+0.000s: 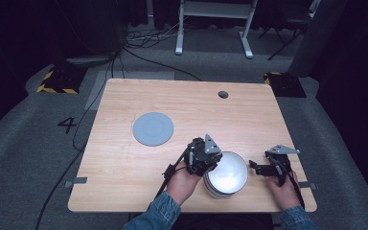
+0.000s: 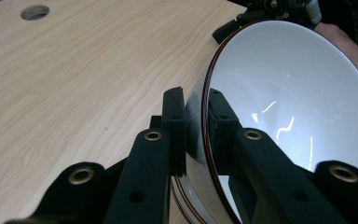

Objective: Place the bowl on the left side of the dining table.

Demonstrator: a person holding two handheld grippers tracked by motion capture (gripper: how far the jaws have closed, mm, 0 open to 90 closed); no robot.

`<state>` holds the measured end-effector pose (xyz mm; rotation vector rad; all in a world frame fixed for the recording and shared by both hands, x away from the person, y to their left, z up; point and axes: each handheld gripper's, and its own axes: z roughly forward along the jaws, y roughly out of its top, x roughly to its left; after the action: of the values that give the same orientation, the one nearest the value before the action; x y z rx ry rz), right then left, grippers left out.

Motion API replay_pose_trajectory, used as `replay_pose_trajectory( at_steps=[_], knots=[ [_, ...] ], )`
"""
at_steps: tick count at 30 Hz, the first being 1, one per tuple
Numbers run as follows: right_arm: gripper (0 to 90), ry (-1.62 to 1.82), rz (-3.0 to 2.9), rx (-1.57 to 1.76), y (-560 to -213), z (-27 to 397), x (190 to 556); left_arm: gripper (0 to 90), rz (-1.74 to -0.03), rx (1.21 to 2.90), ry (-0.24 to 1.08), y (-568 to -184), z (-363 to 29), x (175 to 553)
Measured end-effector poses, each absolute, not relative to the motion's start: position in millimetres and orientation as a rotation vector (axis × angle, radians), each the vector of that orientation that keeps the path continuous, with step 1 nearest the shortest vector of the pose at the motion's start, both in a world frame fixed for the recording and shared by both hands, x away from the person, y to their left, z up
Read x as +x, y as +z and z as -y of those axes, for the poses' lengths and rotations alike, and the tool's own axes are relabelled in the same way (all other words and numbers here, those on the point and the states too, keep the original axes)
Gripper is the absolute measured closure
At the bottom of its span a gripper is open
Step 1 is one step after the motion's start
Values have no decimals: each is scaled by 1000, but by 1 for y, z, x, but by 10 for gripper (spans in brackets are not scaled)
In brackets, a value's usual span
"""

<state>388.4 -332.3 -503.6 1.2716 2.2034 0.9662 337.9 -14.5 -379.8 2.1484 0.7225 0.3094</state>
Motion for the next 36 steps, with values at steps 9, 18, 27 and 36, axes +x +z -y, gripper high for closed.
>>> replay_pose_trajectory(
  at_steps=[9, 18, 27, 36],
  knots=[
    [153, 963, -2202, 1275, -504, 332, 388, 806, -758, 2106, 355, -365, -3, 341],
    [153, 964, -2202, 1275, -504, 332, 388, 804, -812, 2040, 398, -355, -23, 345],
    [153, 956, -2204, 1268, -504, 333, 388, 803, -845, 2007, 436, -351, -35, 346],
    [153, 955, -2204, 1267, -504, 333, 388, 805, -874, 2006, 464, -348, -44, 349]
  ],
)
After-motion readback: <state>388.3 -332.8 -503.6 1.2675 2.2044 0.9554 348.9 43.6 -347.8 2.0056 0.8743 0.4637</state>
